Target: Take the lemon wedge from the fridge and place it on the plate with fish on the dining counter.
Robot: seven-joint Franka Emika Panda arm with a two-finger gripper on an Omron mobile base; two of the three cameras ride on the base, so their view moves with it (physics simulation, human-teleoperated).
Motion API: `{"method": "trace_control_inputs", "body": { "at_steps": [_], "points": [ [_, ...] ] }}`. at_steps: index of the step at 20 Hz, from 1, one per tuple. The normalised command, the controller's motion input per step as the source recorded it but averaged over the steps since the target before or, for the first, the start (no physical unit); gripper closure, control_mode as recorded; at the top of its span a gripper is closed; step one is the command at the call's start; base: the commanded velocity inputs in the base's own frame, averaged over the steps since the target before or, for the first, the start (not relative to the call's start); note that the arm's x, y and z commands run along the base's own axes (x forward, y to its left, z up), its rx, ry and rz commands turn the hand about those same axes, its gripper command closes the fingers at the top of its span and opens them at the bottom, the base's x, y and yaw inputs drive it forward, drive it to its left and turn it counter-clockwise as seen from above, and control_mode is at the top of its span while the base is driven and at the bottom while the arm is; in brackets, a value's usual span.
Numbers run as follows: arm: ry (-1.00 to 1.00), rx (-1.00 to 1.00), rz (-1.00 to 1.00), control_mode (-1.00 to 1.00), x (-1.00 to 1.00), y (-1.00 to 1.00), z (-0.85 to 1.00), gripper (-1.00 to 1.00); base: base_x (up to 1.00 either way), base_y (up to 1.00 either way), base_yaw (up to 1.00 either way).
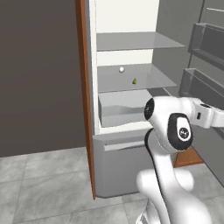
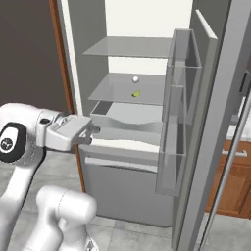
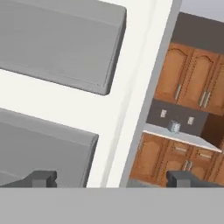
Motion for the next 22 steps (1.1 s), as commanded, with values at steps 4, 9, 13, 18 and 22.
{"method": "trace_control_inputs", "body": {
  "at_steps": [4, 9, 13, 18, 22],
  "points": [
    [0.21, 0.41, 0.58, -1.00, 0.00, 0.50, 0.00, -1.00, 0.00, 0.00, 0.00],
    [0.29, 0.50, 0.47, -1.00, 0.00, 0.35, 0.03, -1.00, 0.00, 0.00, 0.00],
    [0.21, 0.49, 0.45, -1.00, 0.00, 0.33, -0.07, -1.00, 0.00, 0.00, 0.00],
    [-0.07, 0.34, 0.35, -1.00, 0.06, 0.32, -0.21, -1.00, 0.00, 0.00, 0.00],
    [-0.39, 0.14, 0.22, -1.00, 0.00, 0.01, -0.10, -1.00, 0.00, 0.00, 0.00]
  ]
}}
